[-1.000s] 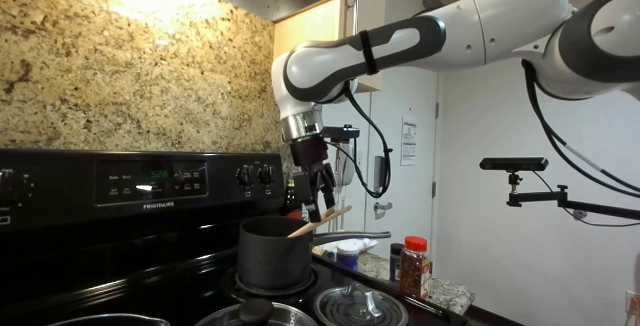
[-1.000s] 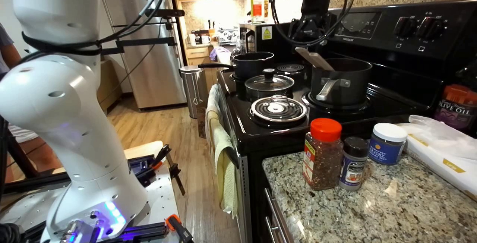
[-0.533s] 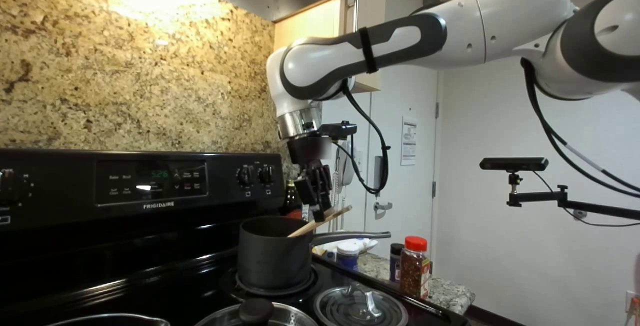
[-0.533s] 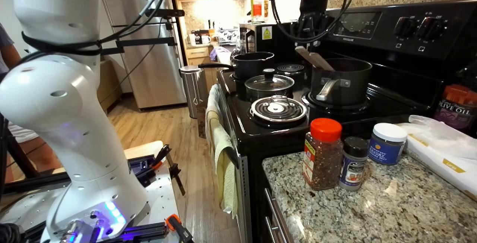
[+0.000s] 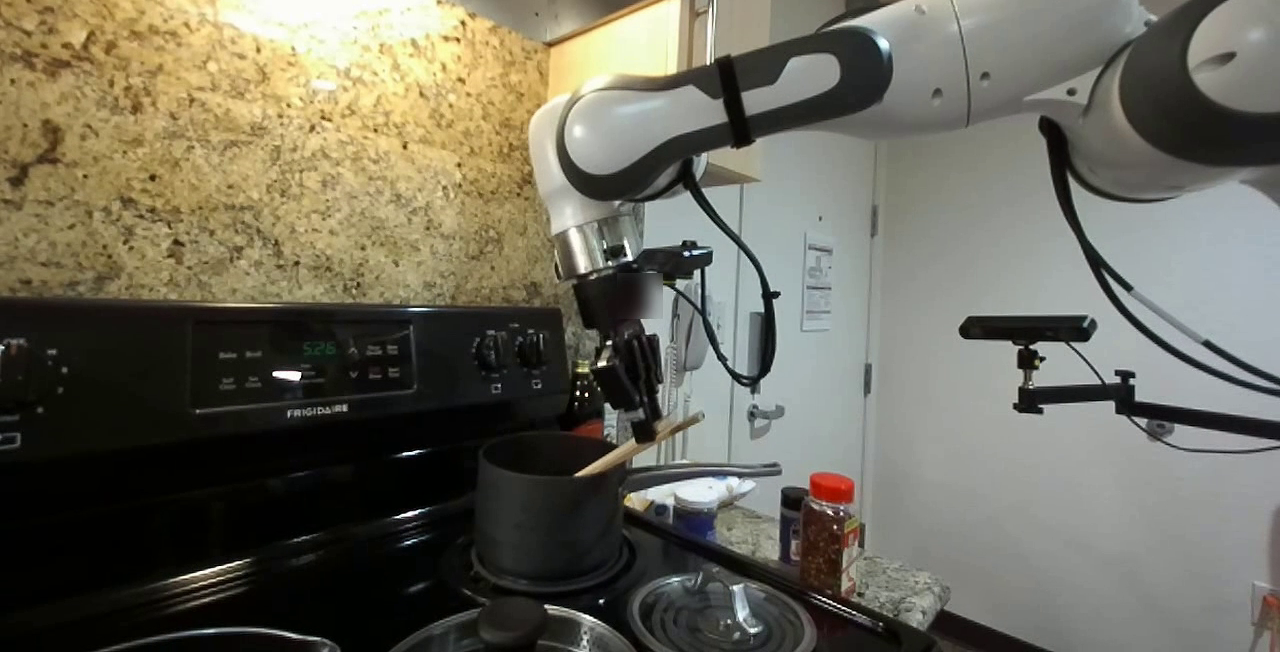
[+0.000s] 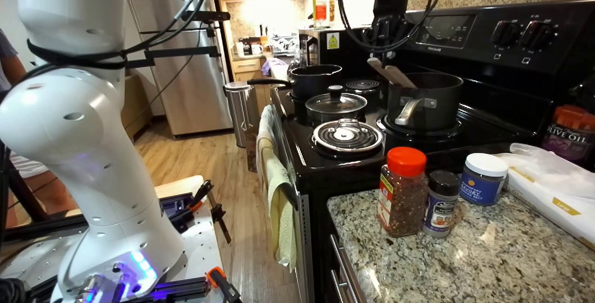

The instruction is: Pick the cooking stick and put it on the bottle on the counter

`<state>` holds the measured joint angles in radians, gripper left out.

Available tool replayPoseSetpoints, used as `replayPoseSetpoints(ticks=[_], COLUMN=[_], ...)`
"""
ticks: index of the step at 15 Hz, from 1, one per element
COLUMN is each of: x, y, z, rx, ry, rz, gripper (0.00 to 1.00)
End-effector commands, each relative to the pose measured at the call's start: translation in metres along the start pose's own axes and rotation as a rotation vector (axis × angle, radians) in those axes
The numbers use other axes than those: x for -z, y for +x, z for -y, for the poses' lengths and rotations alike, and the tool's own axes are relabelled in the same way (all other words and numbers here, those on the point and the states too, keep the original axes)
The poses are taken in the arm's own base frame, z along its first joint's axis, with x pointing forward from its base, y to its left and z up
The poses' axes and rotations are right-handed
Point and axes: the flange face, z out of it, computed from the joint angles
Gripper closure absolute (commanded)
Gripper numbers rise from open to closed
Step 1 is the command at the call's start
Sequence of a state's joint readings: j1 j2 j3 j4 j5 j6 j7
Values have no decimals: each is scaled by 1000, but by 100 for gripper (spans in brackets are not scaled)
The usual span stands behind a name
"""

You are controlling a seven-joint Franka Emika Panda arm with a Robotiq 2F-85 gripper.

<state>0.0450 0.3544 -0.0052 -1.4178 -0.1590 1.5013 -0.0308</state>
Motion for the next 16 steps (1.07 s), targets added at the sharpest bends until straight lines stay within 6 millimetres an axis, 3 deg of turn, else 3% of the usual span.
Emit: replayPoseSetpoints(ticks=[1,11,14,16], x=[7,67,71,62], y=[-1,-61,-87,-108], z=[-3,-35,-47,-56], rx=[7,-85,-140,-202], ry=[-23,-33,-14,10], rz=[15,-115,-145,-152], gripper=[93,93,93,93])
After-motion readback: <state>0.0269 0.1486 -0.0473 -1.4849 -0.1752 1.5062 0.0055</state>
